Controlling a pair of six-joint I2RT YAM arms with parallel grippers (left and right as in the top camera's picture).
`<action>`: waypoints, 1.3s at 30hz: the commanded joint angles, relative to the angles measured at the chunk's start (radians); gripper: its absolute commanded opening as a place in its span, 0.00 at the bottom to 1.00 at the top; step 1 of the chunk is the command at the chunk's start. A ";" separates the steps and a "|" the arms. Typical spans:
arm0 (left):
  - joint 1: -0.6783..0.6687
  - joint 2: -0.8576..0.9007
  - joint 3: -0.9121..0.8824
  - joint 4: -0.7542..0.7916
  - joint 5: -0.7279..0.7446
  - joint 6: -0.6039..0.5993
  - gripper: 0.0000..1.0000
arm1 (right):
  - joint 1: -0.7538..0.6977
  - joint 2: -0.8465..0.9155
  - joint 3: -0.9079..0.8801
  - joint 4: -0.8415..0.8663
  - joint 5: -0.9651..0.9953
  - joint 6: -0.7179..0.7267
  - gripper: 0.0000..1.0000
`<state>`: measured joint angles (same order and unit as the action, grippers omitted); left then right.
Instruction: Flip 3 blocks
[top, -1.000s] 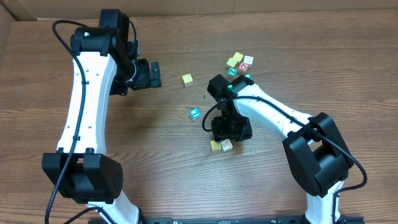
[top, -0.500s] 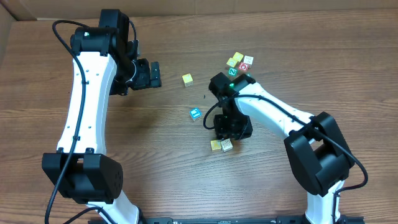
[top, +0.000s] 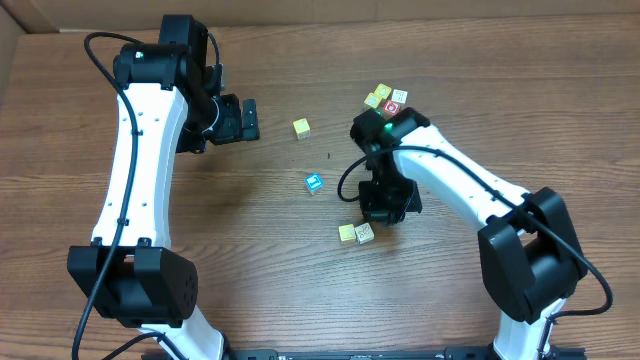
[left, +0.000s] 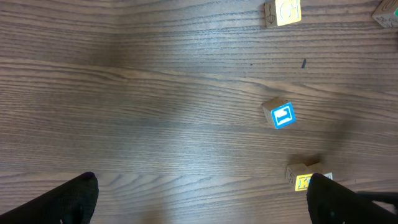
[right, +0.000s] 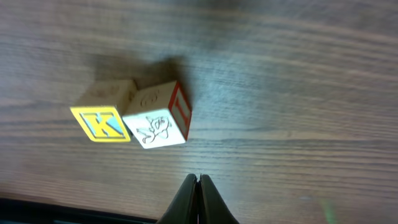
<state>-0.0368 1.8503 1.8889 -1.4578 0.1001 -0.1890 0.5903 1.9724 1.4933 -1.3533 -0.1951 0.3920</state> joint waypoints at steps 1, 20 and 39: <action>0.008 0.008 -0.004 0.000 -0.004 -0.018 1.00 | 0.039 -0.027 -0.050 0.018 0.003 0.002 0.04; 0.008 0.008 -0.004 0.000 -0.004 -0.018 1.00 | 0.201 -0.143 -0.246 0.208 0.119 0.152 0.04; 0.008 0.008 -0.004 0.000 -0.004 -0.018 1.00 | 0.228 -0.299 -0.451 0.423 0.194 0.230 0.04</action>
<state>-0.0368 1.8503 1.8889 -1.4578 0.1001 -0.1890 0.8139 1.6741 1.0695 -0.9558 -0.0177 0.6060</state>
